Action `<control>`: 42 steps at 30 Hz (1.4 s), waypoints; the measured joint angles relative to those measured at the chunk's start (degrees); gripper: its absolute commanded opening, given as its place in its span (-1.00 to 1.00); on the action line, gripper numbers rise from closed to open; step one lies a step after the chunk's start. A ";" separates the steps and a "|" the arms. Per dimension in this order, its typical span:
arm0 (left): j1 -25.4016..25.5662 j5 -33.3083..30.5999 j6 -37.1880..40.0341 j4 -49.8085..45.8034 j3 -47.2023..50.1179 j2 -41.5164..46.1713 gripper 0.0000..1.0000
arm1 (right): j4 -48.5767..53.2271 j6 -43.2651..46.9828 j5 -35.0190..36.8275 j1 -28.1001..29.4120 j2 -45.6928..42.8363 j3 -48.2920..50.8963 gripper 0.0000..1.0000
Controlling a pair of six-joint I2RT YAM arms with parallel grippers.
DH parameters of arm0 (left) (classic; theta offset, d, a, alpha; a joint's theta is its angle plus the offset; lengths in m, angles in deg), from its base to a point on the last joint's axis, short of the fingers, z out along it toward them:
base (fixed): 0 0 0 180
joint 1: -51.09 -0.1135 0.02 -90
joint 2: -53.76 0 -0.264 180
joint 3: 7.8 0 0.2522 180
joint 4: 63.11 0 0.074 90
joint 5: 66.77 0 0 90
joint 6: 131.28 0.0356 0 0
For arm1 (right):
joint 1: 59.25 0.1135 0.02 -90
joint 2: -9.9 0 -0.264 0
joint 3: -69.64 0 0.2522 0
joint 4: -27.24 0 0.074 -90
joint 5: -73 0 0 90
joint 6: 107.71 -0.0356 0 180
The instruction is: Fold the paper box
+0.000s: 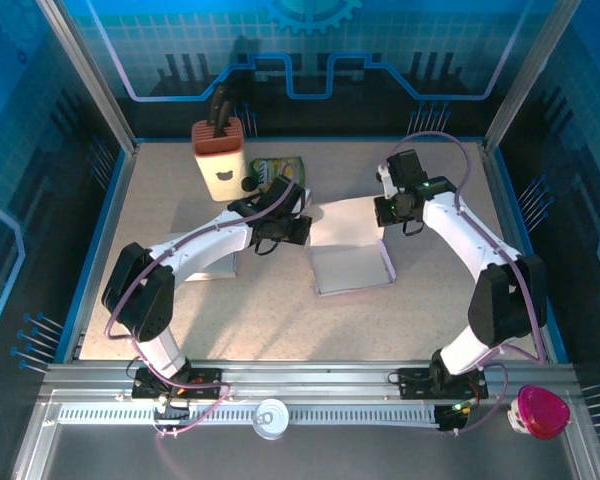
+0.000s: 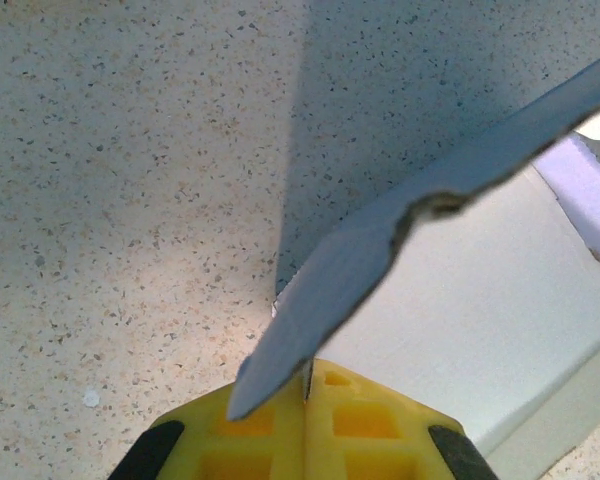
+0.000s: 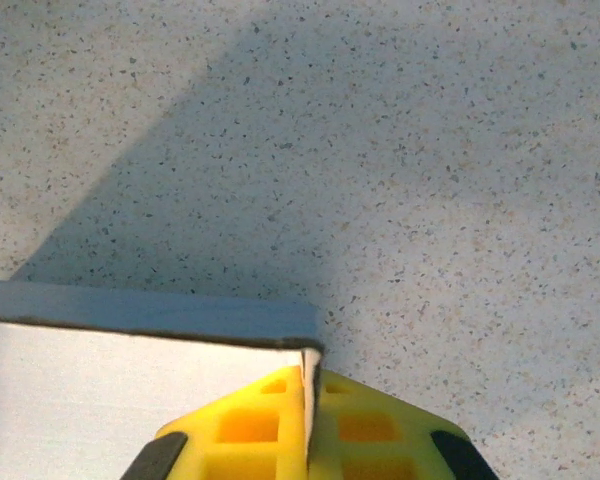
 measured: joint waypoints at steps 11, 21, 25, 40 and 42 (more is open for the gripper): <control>0.00 -0.83 -2.58 2.38 0.13 0.04 -1.00 | -3.26 -2.82 4.17 2.34 -4.94 4.44 -1.00; -0.61 -1.97 -6.60 8.55 0.42 0.07 -1.00 | -12.61 -11.47 3.21 3.06 -11.39 13.07 -1.00; -0.81 -2.01 -6.62 13.62 3.23 0.07 -1.00 | -17.29 -13.53 3.48 3.72 -13.27 16.83 -1.00; -0.72 -0.81 -4.17 35.30 21.09 4.50 -1.00 | -35.43 -15.39 9.88 10.36 -26.71 37.68 -1.00; -0.44 -0.79 -3.56 37.53 23.30 5.51 -1.00 | -36.68 -15.39 11.19 11.52 -27.85 39.50 -1.00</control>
